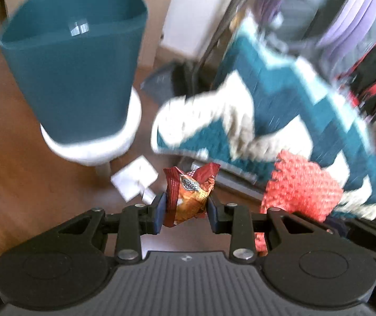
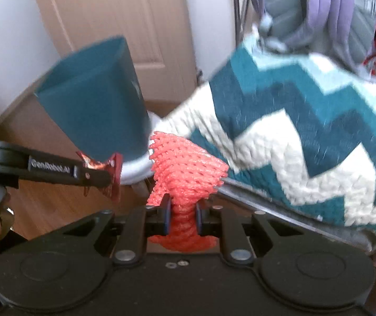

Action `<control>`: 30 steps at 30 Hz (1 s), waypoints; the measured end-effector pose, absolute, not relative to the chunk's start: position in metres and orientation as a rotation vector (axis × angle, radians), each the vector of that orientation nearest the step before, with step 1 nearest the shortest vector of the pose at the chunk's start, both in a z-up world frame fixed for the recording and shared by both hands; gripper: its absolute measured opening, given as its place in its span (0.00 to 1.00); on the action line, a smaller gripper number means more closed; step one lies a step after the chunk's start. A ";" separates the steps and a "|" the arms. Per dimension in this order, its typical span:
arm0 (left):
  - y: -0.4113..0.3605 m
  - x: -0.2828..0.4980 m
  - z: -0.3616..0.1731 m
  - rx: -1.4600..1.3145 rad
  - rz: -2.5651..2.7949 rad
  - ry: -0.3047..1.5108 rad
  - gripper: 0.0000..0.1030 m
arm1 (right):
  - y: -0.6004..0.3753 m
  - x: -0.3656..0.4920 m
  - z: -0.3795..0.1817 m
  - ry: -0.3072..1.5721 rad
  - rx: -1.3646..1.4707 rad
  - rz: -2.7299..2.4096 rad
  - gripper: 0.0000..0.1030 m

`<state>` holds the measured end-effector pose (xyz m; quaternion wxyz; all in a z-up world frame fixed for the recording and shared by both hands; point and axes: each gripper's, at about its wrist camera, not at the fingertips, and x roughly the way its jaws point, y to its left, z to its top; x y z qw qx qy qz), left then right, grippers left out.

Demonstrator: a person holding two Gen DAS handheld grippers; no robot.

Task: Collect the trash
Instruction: 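Grasp and lift the orange wrapper with the left tool while the right tool lifts the orange mesh, then carry the orange wrapper and orange mesh with both tools over the wastebasket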

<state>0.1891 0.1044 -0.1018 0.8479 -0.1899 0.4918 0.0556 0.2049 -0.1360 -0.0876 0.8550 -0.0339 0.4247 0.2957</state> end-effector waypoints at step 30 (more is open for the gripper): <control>0.283 0.219 0.059 -0.341 0.246 0.685 0.31 | 0.064 0.261 0.055 0.625 -0.152 0.823 0.18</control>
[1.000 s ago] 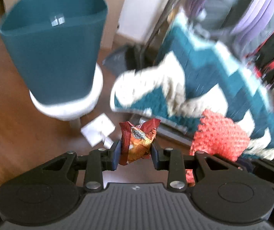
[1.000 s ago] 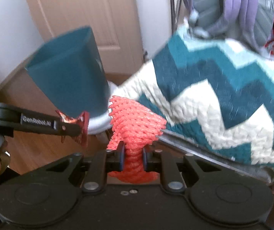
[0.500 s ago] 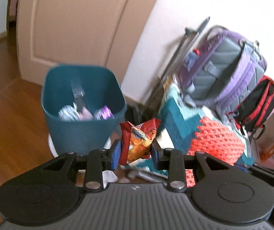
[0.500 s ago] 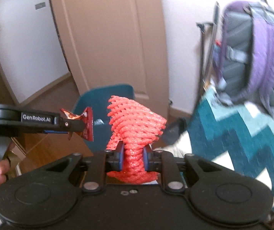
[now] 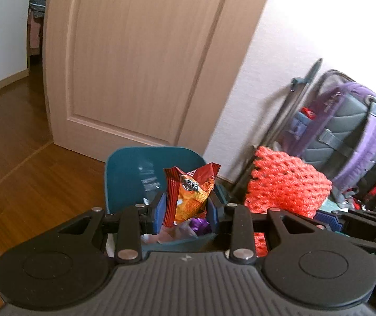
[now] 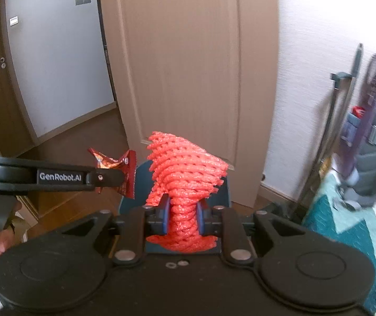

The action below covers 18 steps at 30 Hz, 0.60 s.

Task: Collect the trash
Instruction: 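Carry the orange wrapper and orange mesh with both tools over the wastebasket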

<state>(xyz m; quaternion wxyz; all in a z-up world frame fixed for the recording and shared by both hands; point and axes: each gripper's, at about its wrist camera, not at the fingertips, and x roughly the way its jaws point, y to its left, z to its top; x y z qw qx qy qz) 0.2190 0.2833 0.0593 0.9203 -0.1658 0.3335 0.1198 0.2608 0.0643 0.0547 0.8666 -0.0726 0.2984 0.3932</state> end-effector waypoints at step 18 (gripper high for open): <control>0.318 0.289 -0.058 -0.328 0.280 0.902 0.31 | 0.146 0.329 -0.050 0.811 -0.297 0.775 0.23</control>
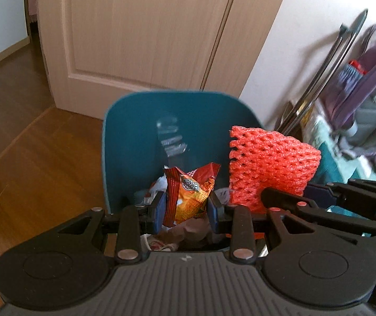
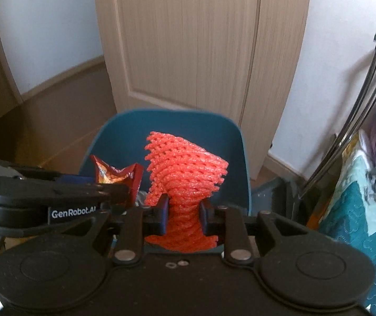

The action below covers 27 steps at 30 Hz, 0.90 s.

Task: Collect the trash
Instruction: 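Carry the orange wrapper and orange mesh with both tools over the wastebasket, then open both tools to drop the wrapper and mesh into the wastebasket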

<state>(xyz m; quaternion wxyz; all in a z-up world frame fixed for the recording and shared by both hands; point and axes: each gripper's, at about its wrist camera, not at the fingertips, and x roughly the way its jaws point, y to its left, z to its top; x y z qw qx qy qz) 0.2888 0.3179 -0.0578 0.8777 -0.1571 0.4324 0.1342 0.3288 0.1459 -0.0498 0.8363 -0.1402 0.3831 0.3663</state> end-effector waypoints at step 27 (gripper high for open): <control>0.312 0.262 -0.040 -0.350 0.284 0.869 0.64 | 0.096 0.301 -0.006 0.719 -0.183 0.806 0.53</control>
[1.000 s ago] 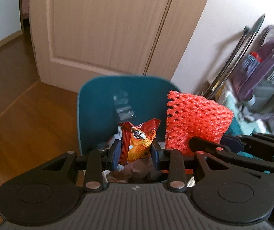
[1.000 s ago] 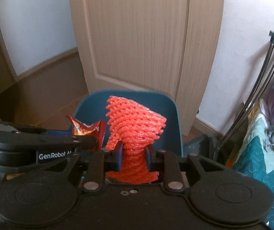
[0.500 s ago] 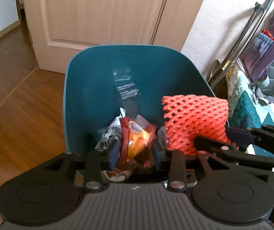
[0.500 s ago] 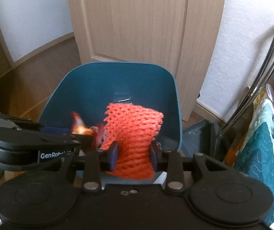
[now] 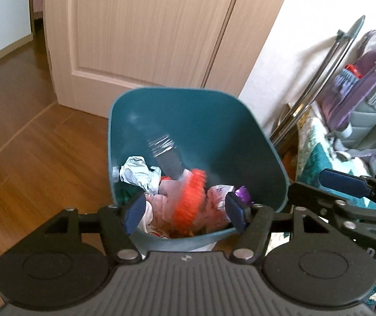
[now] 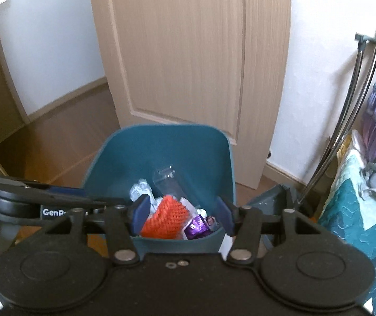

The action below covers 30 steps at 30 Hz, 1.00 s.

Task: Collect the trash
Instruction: 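Open both tools to drop the wrapper and mesh into the wastebasket, then lower the left tool to the white napkin while the right tool reaches the knotted white bag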

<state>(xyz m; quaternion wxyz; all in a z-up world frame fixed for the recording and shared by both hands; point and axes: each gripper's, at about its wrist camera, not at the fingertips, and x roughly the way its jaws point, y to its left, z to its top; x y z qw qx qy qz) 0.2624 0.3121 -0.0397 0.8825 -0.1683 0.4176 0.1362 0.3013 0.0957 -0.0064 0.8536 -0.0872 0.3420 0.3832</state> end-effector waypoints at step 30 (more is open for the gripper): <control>0.158 0.174 0.001 -0.269 0.070 0.809 0.88 | -0.066 0.211 0.026 0.670 -0.104 0.817 0.54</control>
